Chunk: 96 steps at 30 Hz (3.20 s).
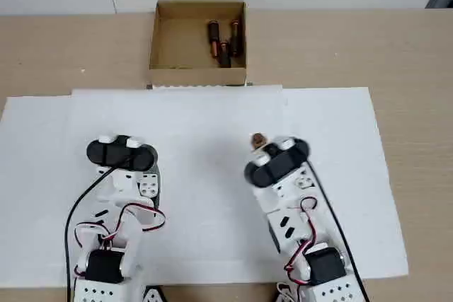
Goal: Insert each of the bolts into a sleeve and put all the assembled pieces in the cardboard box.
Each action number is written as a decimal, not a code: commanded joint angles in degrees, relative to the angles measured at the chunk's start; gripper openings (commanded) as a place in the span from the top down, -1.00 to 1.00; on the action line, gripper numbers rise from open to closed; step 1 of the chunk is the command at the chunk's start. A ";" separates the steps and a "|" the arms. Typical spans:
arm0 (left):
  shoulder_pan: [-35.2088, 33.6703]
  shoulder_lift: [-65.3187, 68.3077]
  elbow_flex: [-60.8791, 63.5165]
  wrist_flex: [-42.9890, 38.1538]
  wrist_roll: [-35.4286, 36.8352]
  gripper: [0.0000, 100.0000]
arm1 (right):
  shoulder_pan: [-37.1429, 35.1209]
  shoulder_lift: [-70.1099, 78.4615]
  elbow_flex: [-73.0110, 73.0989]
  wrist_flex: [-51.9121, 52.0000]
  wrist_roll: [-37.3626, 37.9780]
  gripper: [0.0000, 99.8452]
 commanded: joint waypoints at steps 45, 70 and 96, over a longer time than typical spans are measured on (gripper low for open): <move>-0.26 -0.70 -0.13 4.40 -0.70 0.99 | 4.18 61.85 -54.59 -4.00 -11.08 1.00; -0.26 -0.70 -0.13 4.40 -0.70 0.99 | 0.84 120.84 -106.11 -22.90 -2.20 0.99; -0.26 -0.70 -0.13 4.40 -0.70 0.99 | -6.20 139.21 -122.29 -20.44 9.23 0.58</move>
